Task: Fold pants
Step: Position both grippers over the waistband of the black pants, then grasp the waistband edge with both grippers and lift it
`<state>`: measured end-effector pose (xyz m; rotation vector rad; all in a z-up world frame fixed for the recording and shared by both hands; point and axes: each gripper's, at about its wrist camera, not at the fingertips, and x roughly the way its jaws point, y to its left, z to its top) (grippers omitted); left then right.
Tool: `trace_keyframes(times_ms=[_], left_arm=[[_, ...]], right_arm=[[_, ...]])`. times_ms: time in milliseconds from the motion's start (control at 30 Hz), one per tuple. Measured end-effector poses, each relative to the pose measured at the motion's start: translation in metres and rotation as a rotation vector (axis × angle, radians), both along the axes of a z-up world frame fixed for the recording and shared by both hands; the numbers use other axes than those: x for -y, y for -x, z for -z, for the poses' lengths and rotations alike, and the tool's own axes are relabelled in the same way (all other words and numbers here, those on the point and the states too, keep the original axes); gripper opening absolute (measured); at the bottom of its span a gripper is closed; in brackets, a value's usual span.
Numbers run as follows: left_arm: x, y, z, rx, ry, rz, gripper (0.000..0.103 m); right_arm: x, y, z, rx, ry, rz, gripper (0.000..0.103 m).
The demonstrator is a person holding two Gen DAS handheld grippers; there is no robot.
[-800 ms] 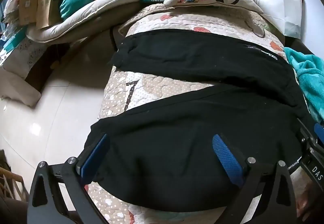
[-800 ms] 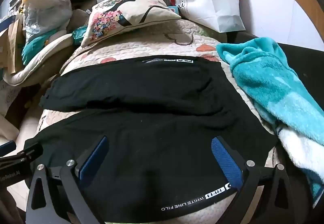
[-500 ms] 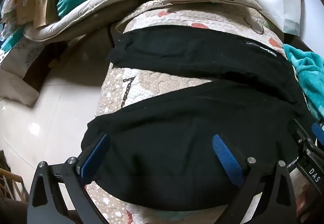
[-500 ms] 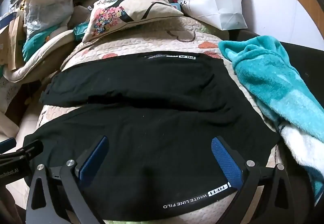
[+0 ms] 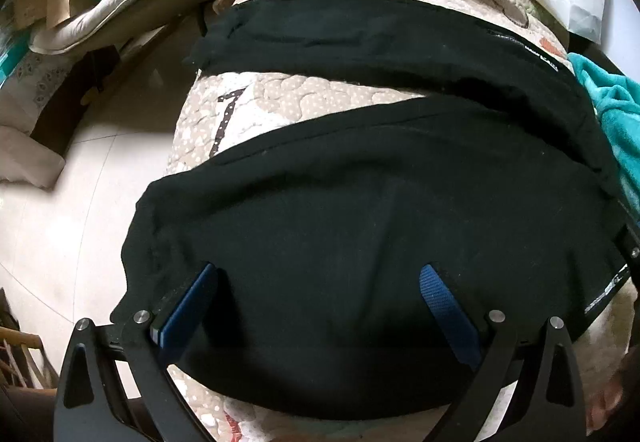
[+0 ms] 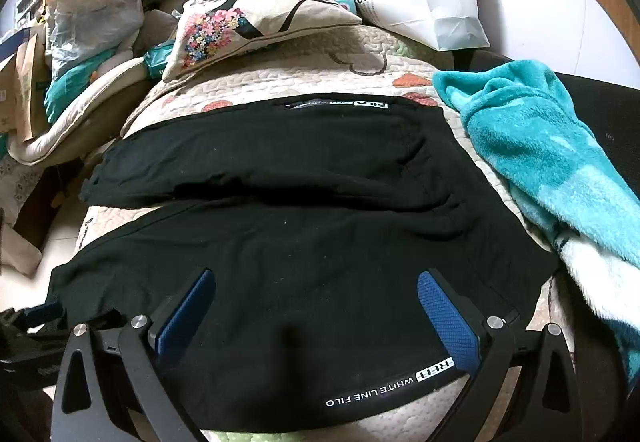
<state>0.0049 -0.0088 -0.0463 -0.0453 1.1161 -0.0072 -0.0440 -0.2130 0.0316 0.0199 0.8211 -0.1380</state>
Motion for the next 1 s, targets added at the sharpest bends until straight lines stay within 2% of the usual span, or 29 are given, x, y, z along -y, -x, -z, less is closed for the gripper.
trace_keyframes(times_ms=[133, 333, 533, 600, 667, 700, 767, 833, 900, 1000], left_arm=[[0.0, 0.006, 0.004, 0.007, -0.005, 0.001, 0.101], [-0.011, 0.006, 0.008, -0.002, 0.077, -0.024, 0.103], [-0.009, 0.008, 0.004, -0.02, 0.069, -0.013, 0.103], [-0.012, 0.006, -0.003, -0.023, 0.097, -0.017, 0.093], [-0.02, 0.003, -0.013, -0.025, 0.138, -0.028, 0.068], [-0.027, 0.002, -0.019, -0.035, 0.184, -0.031, 0.065], [-0.043, -0.003, -0.034, -0.054, 0.302, -0.054, 0.064], [-0.059, -0.01, -0.059, -0.016, 0.349, -0.067, 0.064], [-0.065, -0.018, -0.078, 0.028, 0.316, -0.054, 0.064], [-0.075, -0.039, -0.101, 0.081, 0.238, -0.021, 0.064]], right_arm=[[-0.002, 0.002, -0.001, 0.002, 0.0, -0.005, 0.103], [-0.006, 0.003, -0.003, 0.011, 0.007, -0.011, 0.103], [-0.01, 0.003, -0.005, 0.019, 0.017, -0.024, 0.103], [-0.01, 0.003, -0.007, 0.021, 0.022, -0.029, 0.103], [-0.01, 0.003, -0.012, 0.019, 0.021, -0.026, 0.103], [-0.009, 0.003, -0.016, 0.018, 0.013, -0.025, 0.103], [-0.004, 0.002, -0.033, 0.012, -0.025, -0.025, 0.103], [0.001, -0.002, -0.055, 0.004, -0.067, -0.046, 0.103], [0.003, -0.011, -0.076, -0.004, -0.071, -0.085, 0.103], [0.006, -0.034, -0.108, -0.017, -0.007, -0.166, 0.103]])
